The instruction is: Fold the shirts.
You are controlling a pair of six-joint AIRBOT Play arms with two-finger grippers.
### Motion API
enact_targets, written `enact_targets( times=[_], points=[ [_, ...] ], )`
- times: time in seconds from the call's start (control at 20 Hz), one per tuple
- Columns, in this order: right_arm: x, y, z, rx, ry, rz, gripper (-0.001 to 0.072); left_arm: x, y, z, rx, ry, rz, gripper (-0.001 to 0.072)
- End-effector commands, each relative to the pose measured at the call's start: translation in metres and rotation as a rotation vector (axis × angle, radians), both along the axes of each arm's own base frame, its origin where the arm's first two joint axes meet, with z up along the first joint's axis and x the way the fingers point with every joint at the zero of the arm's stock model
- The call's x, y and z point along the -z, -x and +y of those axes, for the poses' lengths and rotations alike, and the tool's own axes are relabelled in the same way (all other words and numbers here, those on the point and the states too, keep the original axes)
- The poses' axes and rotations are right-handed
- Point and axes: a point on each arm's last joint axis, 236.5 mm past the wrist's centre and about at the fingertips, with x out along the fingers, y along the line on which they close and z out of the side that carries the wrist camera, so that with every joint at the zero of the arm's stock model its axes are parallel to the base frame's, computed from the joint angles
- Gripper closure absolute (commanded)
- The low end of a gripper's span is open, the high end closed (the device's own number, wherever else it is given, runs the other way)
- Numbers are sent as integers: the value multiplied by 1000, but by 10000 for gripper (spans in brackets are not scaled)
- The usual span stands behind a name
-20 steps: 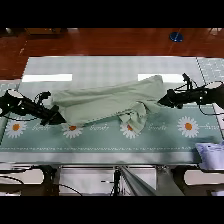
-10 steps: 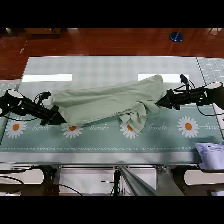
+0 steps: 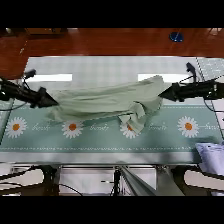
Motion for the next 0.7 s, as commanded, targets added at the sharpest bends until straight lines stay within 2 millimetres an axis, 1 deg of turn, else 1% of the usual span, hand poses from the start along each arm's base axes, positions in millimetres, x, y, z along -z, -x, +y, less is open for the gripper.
enact_targets(
  times=[0.0,0.1,0.2,0.25,0.3,0.35,0.4,0.5,0.55,0.65],
  points=[
    [-77,-22,-5,13,50,-227,685,-108,-32,2,-27,61,-279,682],
    [-141,-34,-7,41,74,-388,685,-164,-42,9,-59,29,-424,682],
    [-213,-40,-9,83,100,-558,686,-222,-42,10,-60,-10,-586,683],
    [-250,-39,-10,111,116,-645,686,-250,-40,10,-76,-36,-652,683],
    [-283,-35,-11,134,130,-723,686,-277,-37,9,-90,-61,-719,682],
    [-318,-29,-11,162,137,-803,686,-308,-32,6,-108,-83,-801,683],
    [-348,-21,-11,190,140,-871,686,-339,-25,3,-131,-102,-886,683],
    [-405,0,-10,247,141,-1001,686,-407,-3,-7,-172,-148,-1088,683],
    [-431,13,-10,274,144,-1061,686,-441,14,-14,-186,-170,-1195,683],
    [-478,42,-9,318,165,-1170,686,-492,52,-29,-228,-191,-1371,683]
  ],
)
